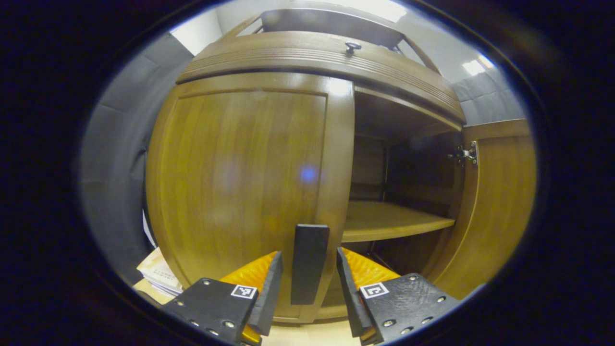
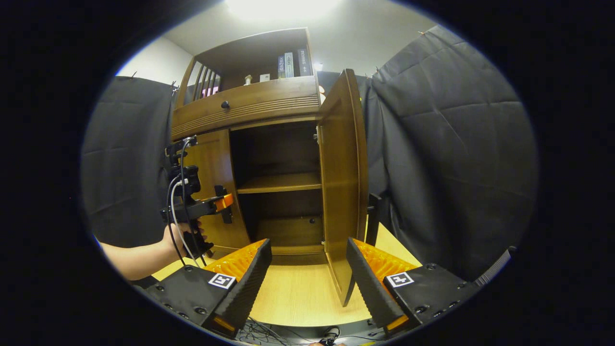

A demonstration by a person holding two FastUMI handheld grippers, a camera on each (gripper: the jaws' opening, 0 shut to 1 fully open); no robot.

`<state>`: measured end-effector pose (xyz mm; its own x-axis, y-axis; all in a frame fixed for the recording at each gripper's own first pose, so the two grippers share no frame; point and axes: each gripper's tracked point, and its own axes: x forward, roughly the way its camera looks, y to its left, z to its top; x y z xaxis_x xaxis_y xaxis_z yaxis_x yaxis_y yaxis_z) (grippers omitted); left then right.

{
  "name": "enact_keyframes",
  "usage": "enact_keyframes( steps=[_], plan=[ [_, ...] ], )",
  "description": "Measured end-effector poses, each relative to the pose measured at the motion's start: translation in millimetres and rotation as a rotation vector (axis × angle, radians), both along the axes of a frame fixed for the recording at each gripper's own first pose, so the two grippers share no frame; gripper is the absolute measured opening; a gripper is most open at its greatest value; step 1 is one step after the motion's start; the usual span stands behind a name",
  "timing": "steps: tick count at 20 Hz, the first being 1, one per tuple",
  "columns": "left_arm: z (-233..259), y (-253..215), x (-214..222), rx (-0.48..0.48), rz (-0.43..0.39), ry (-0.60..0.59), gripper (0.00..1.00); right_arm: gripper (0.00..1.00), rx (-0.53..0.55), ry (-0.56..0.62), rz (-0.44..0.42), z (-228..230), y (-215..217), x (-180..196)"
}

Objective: Open the right door of the double-door shoe cabinet with the right hand, and open the left door with the left hand.

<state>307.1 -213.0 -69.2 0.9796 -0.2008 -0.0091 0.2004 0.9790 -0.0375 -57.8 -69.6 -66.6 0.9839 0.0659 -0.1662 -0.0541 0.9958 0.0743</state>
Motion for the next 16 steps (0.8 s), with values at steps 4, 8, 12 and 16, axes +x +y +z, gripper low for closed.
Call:
enact_keyframes(
  steps=[4,8,12,16],
  plan=[
    [1,2,0,-0.023,0.041,0.002,0.34,0.98,-0.028,0.017,0.013,-7,5,13],
    [-6,3,-1,0.036,0.059,0.009,0.19,0.93,-0.029,0.008,0.02,-4,9,15],
    [-6,4,-5,0.019,0.036,0.019,0.14,0.93,-0.017,0.0,0.008,-4,6,15],
    [-6,9,-26,0.012,0.004,0.016,0.14,0.93,-0.011,-0.021,-0.003,2,1,19]
  ],
)
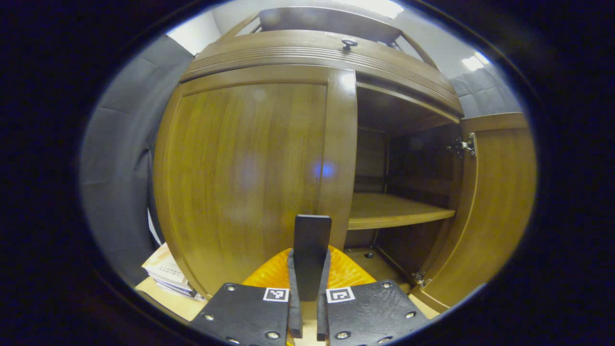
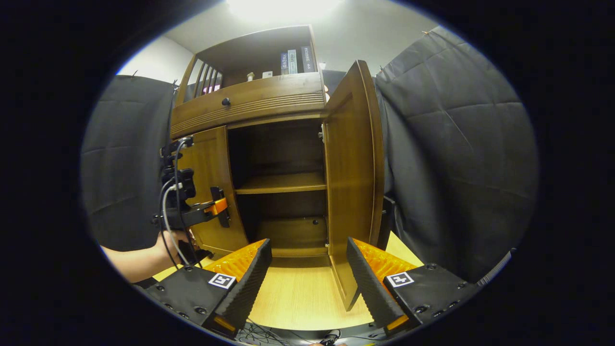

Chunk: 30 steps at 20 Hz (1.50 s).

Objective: Open the right door of the double-door shoe cabinet with the right hand, and open the left door with the left hand.

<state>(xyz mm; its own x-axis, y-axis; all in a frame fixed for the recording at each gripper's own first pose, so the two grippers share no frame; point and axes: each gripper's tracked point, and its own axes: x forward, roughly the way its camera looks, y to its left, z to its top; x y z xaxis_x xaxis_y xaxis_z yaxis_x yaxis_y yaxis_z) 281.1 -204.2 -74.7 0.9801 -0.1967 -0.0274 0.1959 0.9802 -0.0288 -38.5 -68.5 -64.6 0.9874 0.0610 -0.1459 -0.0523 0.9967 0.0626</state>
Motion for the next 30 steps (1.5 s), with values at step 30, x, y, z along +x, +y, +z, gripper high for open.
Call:
enact_keyframes(
  steps=[30],
  plan=[
    [9,182,-176,-0.021,0.009,-0.058,0.12,0.93,0.003,-0.032,0.232,2,114,-2]
  ],
)
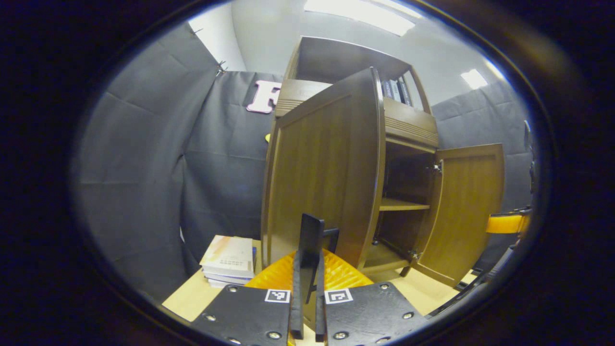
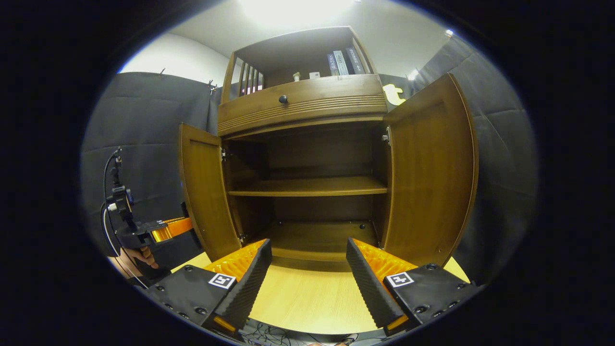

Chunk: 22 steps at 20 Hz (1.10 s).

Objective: Open the right door of the double-door shoe cabinet with the right hand, and open the left door with the left hand.

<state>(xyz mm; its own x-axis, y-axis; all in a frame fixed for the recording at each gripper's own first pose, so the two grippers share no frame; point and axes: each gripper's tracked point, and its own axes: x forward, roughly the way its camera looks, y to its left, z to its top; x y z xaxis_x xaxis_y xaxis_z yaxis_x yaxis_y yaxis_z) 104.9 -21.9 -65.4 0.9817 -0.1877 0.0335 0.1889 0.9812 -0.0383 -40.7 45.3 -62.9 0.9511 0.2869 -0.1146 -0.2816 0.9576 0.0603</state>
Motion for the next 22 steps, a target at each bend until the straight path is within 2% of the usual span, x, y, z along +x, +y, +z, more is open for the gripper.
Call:
enact_keyframes(
  steps=[2,3,4,5,6,7,8,9,10,11,12,14,15,18,19,21,22],
  plan=[
    [0,10,0,-0.015,-0.013,-0.001,0.12,0.93,0.003,0.004,0.003,1,2,4],
    [1,14,-1,-0.016,-0.02,-0.002,0.12,0.98,0.004,0.004,0.002,1,2,6],
    [3,22,0,-0.009,-0.017,-0.01,0.12,0.93,0.004,0.004,0.0,3,0,8],
    [7,32,0,0.004,-0.008,-0.02,0.12,0.93,0.002,0.002,-0.004,4,-1,9],
    [8,41,0,0.014,-0.001,-0.025,0.11,1.0,0.0,0.001,-0.009,6,-2,11],
    [10,52,1,0.02,0.004,-0.029,0.11,1.0,-0.002,0.002,-0.014,7,-4,12],
    [12,64,1,0.022,0.005,-0.031,0.11,0.93,-0.002,0.002,-0.018,9,-5,15],
    [13,75,2,0.026,-0.003,-0.034,0.11,1.0,-0.005,0.0,-0.023,10,-6,17],
    [14,84,2,0.029,-0.024,-0.036,0.12,0.93,-0.011,0.0,-0.029,11,-7,19],
    [15,90,4,0.03,-0.048,-0.03,0.11,1.0,-0.017,0.003,-0.035,11,-9,22],
    [15,97,4,0.031,-0.062,-0.024,0.12,0.98,-0.017,0.011,-0.042,10,-10,24],
    [21,116,5,0.028,-0.07,-0.03,0.11,1.0,-0.01,0.022,-0.05,12,-9,28],
    [21,124,8,0.022,-0.073,-0.031,0.11,0.98,-0.009,0.026,-0.057,13,-9,31],
    [19,131,5,-0.012,-0.121,-0.019,0.11,0.98,-0.025,0.028,-0.071,22,-9,38],
    [19,132,3,-0.017,-0.13,-0.011,0.11,0.95,-0.035,0.025,-0.075,26,-10,39],
    [18,138,-4,-0.016,-0.118,-0.003,0.12,0.98,-0.044,0.012,-0.087,34,-12,40],
    [20,142,-13,-0.015,-0.098,-0.005,0.11,0.93,-0.044,0.004,-0.091,38,-13,41]
  ],
)
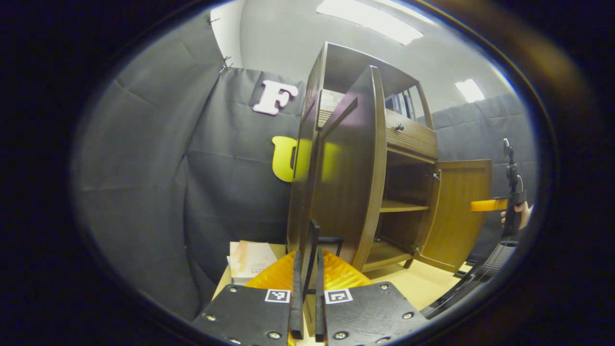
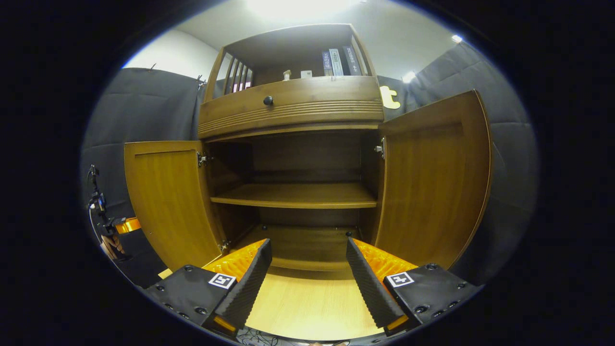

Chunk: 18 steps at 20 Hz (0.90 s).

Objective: Open the right door of the double-door shoe cabinet with the right hand, and open the left door with the left hand.

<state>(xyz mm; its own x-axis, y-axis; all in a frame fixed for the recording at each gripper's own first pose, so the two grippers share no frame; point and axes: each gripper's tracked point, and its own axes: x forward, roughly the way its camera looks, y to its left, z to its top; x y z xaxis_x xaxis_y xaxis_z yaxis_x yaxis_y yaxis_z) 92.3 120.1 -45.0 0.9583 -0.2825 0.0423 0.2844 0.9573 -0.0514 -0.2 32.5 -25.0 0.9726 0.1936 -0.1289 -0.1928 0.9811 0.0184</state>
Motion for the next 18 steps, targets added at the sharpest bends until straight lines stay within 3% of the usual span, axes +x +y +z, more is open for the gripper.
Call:
enact_keyframes(
  steps=[7,8,10,13,14,15,16,17,18],
  plan=[
    [43,10,-96,0.023,0.202,-0.064,0.11,0.92,0.021,-0.052,-0.064,3,-17,9],
    [46,5,-109,0.013,0.224,-0.059,0.11,0.98,0.02,-0.046,-0.063,2,-17,10],
    [56,-2,-126,0.012,0.282,-0.056,0.14,0.93,0.007,-0.038,-0.063,2,-22,10],
    [75,-31,-143,0.043,0.309,-0.075,0.45,0.93,-0.017,-0.074,-0.064,11,-35,1],
    [80,-42,-147,0.058,0.321,-0.082,0.55,0.98,-0.024,-0.079,-0.061,13,-39,-3],
    [87,-53,-150,0.074,0.331,-0.09,0.65,0.92,-0.03,-0.081,-0.058,13,-44,-7],
    [94,-65,-153,0.083,0.34,-0.101,0.75,0.93,-0.039,-0.085,-0.055,14,-48,-11],
    [100,-79,-154,0.084,0.343,-0.109,0.85,0.98,-0.052,-0.09,-0.056,14,-54,-17],
    [101,-98,-154,0.076,0.338,-0.108,0.95,0.93,-0.064,-0.095,-0.058,15,-61,-22]
  ],
)
